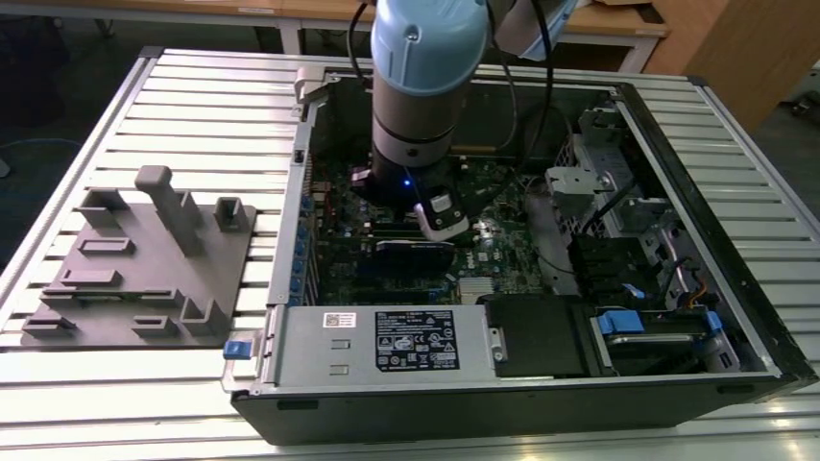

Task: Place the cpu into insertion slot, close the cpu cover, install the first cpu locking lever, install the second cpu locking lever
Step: 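Install the second cpu locking lever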

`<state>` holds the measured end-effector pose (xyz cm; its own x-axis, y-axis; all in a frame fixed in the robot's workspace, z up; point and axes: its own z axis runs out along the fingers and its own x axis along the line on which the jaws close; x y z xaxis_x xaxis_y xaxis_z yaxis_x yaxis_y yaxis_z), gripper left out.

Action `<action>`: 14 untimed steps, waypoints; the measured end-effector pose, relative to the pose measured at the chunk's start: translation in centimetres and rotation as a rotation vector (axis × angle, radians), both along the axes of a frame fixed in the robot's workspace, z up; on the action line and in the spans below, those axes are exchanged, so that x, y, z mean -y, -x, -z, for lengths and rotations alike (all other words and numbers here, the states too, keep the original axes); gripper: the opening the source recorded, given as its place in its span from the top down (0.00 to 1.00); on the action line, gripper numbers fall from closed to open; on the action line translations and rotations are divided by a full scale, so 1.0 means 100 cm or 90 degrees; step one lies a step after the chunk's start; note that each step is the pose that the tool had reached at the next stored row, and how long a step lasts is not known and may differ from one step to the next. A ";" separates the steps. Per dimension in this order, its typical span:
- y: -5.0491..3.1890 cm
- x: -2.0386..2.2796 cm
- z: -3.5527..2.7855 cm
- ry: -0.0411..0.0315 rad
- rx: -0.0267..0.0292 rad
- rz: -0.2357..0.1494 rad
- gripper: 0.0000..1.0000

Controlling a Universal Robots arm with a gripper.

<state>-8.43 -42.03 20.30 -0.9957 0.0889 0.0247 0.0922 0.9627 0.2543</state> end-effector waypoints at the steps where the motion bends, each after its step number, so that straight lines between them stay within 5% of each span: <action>1: 0.0001 0.0000 0.0004 -0.0005 0.0000 0.000 0.90; 14: 0.0002 0.0000 0.0035 -0.0058 0.0000 0.000 0.90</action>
